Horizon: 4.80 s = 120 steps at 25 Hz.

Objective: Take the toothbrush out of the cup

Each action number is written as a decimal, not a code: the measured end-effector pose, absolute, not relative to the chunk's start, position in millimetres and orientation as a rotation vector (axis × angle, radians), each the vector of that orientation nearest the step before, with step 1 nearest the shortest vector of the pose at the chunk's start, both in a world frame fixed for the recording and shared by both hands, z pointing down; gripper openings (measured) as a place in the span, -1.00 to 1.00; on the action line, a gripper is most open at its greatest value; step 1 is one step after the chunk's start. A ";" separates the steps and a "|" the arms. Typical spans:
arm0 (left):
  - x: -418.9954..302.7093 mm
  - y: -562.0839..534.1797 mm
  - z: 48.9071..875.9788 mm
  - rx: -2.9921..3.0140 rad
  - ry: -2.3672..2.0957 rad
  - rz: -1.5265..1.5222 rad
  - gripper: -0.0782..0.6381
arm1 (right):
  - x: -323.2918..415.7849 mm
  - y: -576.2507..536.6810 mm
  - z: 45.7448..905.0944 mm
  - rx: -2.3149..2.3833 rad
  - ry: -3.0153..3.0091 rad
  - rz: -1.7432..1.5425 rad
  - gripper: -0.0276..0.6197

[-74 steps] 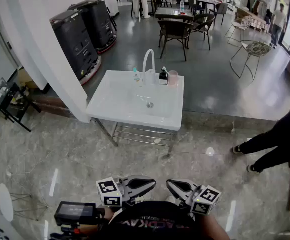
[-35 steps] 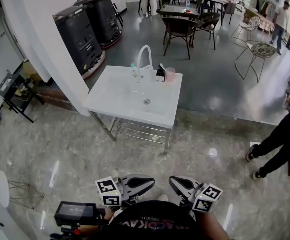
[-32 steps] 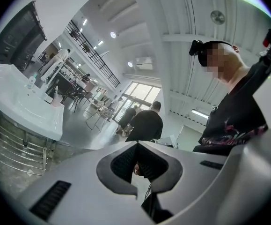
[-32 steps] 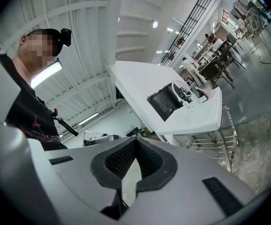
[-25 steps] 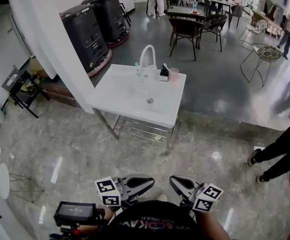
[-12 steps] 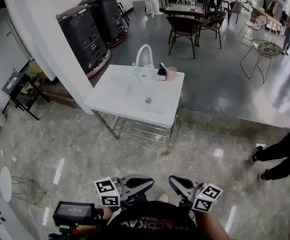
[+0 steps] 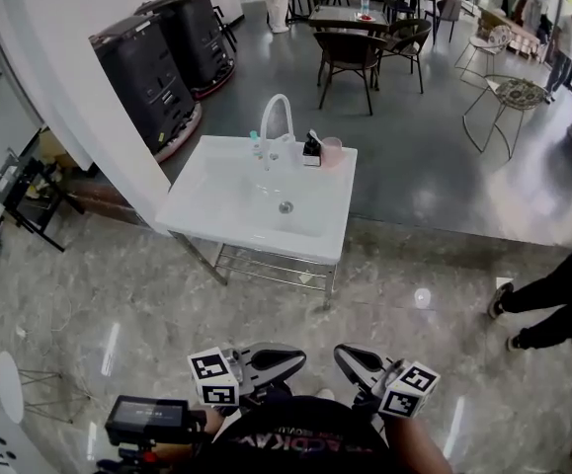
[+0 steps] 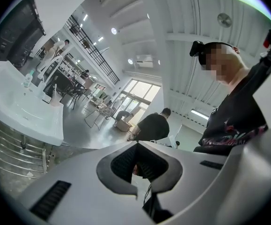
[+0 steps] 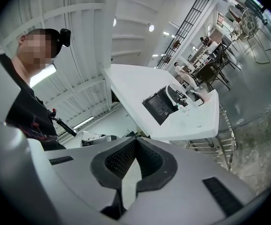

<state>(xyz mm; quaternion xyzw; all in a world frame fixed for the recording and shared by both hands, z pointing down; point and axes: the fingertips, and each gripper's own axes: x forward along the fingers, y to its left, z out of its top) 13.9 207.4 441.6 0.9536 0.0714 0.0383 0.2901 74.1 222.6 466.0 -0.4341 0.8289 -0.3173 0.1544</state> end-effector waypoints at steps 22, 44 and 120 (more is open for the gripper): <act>-51.5 48.1 445.8 2.492 0.282 0.067 -0.76 | 19.8 57.2 458.0 -1.382 2.312 -0.866 -0.89; -116.6 -5.8 446.4 2.550 0.246 0.016 -0.76 | 16.1 -19.7 450.8 -1.519 2.313 -0.778 -0.89; -43.3 -104.2 457.9 2.466 -0.546 -0.065 -0.76 | 313.9 -379.8 570.7 -2.220 3.114 -0.153 -0.74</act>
